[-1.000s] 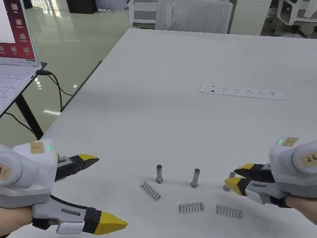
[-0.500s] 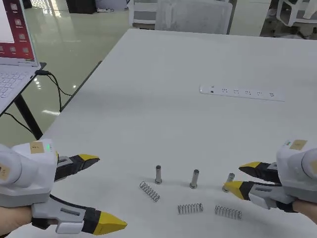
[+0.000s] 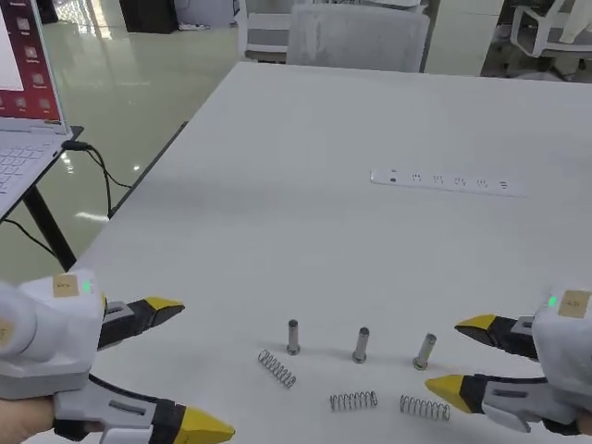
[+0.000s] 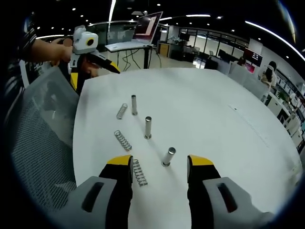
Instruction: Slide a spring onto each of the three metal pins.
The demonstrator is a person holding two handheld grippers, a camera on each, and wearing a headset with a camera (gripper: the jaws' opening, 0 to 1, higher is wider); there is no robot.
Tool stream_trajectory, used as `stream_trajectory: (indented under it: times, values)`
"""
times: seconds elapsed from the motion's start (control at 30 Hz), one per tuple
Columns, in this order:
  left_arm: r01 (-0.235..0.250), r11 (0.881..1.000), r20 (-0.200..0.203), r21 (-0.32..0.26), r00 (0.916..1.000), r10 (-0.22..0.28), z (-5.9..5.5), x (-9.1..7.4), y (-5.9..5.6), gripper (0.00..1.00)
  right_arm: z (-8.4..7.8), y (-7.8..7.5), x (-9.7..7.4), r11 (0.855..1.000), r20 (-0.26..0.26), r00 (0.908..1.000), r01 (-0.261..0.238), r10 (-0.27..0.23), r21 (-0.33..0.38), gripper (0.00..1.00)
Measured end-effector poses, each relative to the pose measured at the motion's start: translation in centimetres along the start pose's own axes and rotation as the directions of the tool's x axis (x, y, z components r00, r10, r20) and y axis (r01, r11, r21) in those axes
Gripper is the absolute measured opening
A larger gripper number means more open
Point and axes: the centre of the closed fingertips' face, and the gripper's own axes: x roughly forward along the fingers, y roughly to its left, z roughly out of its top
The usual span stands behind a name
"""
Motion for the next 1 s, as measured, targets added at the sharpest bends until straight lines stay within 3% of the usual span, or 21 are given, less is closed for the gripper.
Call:
stream_trajectory:
  times: [0.3, 0.53, 0.7, 1.0]
  values:
    - [0.008, 1.0, -0.002, -0.003, 1.0, -0.008, -0.1, 0.0, -0.2, 0.98, -0.4, 0.7, -0.5, 0.996, -0.032, 0.9979, -0.058, 0.056, -0.065, 0.43]
    - [0.009, 1.0, 0.0, -0.003, 1.0, -0.009, 0.1, 0.0, -0.4, 0.98, -1.6, 1.7, -0.2, 0.984, -0.099, 0.9896, -0.117, 0.104, -0.135, 0.42]
    - [0.009, 1.0, -0.004, -0.002, 1.0, -0.009, 0.0, 0.0, -0.5, 0.98, -2.3, 2.3, 0.2, 0.974, -0.133, 0.9831, -0.148, 0.126, -0.173, 0.35]
    - [0.004, 1.0, -0.01, -0.007, 0.9999, -0.004, -0.2, -0.2, -0.7, 0.98, -2.8, 3.3, 1.0, 0.94, -0.178, 0.9685, -0.217, 0.174, -0.264, 0.28]
